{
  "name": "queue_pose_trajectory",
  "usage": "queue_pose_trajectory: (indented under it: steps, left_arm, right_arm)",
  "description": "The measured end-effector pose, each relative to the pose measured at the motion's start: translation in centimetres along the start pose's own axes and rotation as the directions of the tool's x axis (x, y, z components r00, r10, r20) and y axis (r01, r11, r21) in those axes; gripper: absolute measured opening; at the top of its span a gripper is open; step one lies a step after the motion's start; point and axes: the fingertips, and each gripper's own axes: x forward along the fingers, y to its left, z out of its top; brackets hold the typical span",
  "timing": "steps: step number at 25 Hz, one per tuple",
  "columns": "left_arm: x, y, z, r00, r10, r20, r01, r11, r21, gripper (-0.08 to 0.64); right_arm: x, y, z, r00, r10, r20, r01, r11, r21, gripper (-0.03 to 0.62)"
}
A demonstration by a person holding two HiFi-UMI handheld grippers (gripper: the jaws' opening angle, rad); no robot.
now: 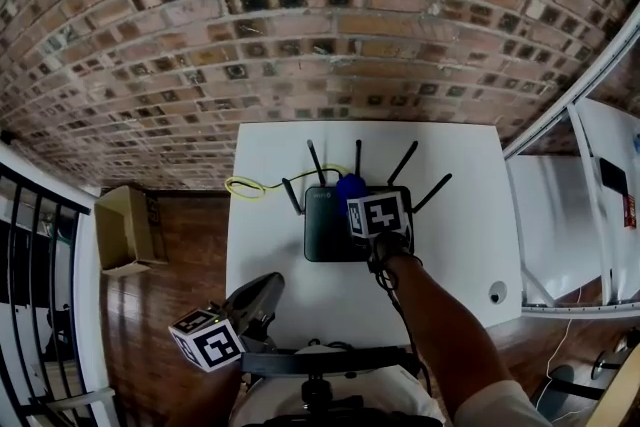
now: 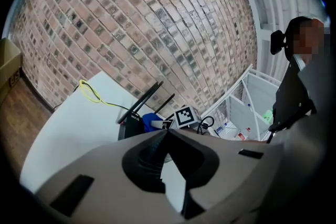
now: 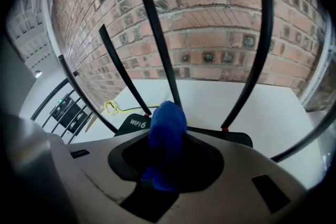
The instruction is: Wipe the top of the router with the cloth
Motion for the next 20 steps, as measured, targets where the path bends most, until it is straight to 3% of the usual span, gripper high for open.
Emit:
queue_pose_trajectory:
  steps: [6,12,15,20]
  left_arm:
    - [1.1,-1.2,-0.4,1.0,0.0,-0.024,0.0,1.0,-0.023,0.025]
    - [1.6,-1.8,0.1,1.0,0.02,-0.019,-0.02,1.0,-0.009,0.025]
    - [1.8,-2.2,0.3,1.0,-0.019,0.006,0.019,1.0,-0.017,0.025]
    - [1.7,-1.8,-0.1,1.0,-0.009,-0.019,0.009,1.0,-0.016,0.025]
  right_arm:
    - [-1.8,-3.9,-0.3,0.998,-0.049,0.034,0.045,0.995,0.092,0.144]
    - [-3.5,-7.6,-1.4,0.986,-0.164,0.027,0.159,0.979,0.127,0.144]
    - [-4.0,-8.5,-1.9,0.976,-0.219,0.017,0.217,0.972,0.086,0.144]
    - [-3.4,-10.5,-3.8,0.943,-0.329,-0.037,0.326,0.942,-0.081,0.144]
